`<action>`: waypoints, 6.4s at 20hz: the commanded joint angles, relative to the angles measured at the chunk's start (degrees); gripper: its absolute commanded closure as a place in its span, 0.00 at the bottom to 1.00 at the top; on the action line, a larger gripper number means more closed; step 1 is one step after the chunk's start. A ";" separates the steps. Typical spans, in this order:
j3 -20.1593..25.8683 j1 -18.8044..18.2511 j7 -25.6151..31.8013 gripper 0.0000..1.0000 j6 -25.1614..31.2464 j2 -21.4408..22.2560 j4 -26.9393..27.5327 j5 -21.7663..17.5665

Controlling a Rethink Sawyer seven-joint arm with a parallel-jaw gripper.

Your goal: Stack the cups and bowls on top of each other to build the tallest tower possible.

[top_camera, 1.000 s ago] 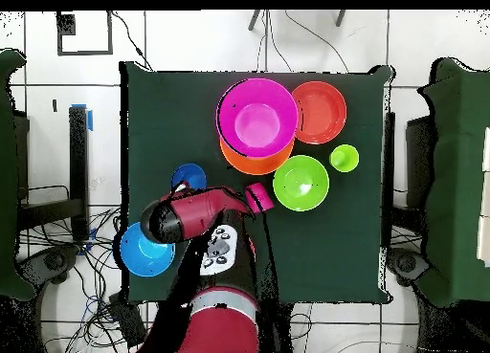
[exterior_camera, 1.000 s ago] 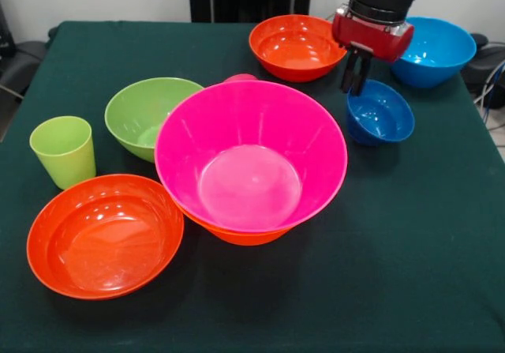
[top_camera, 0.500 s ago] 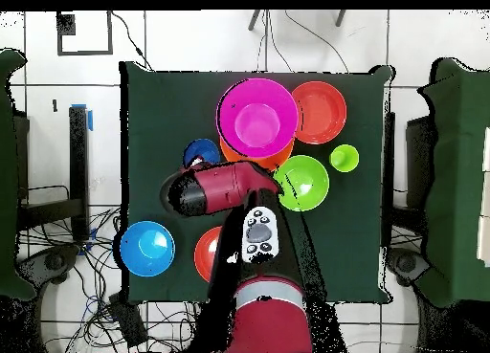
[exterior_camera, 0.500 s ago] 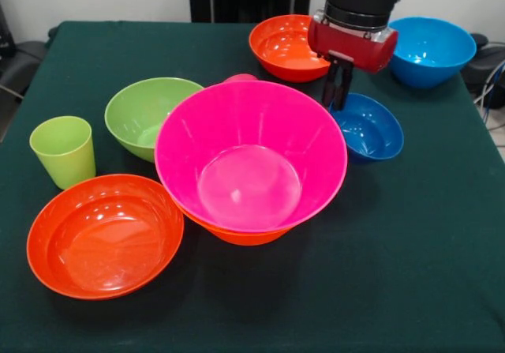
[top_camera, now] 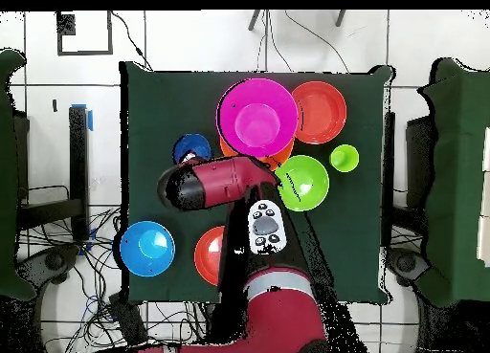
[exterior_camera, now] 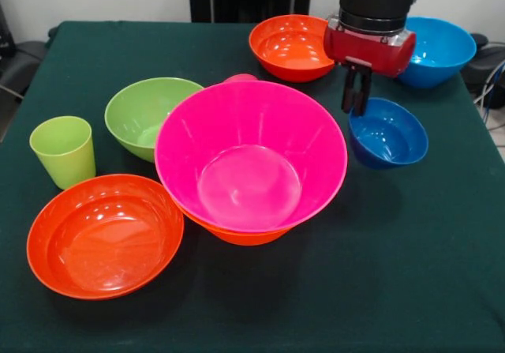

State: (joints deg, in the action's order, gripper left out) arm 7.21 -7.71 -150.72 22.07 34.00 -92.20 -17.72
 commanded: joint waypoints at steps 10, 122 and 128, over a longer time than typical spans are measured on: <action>27.56 -15.05 18.11 1.00 11.45 -4.92 -7.43 1.37; 48.71 -26.17 96.46 1.00 80.82 -21.57 66.20 -22.43; 48.48 -27.13 101.25 1.00 81.11 -22.68 65.33 -23.18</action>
State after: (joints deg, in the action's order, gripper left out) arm 57.70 -34.71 -73.98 97.70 13.50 -27.38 -35.11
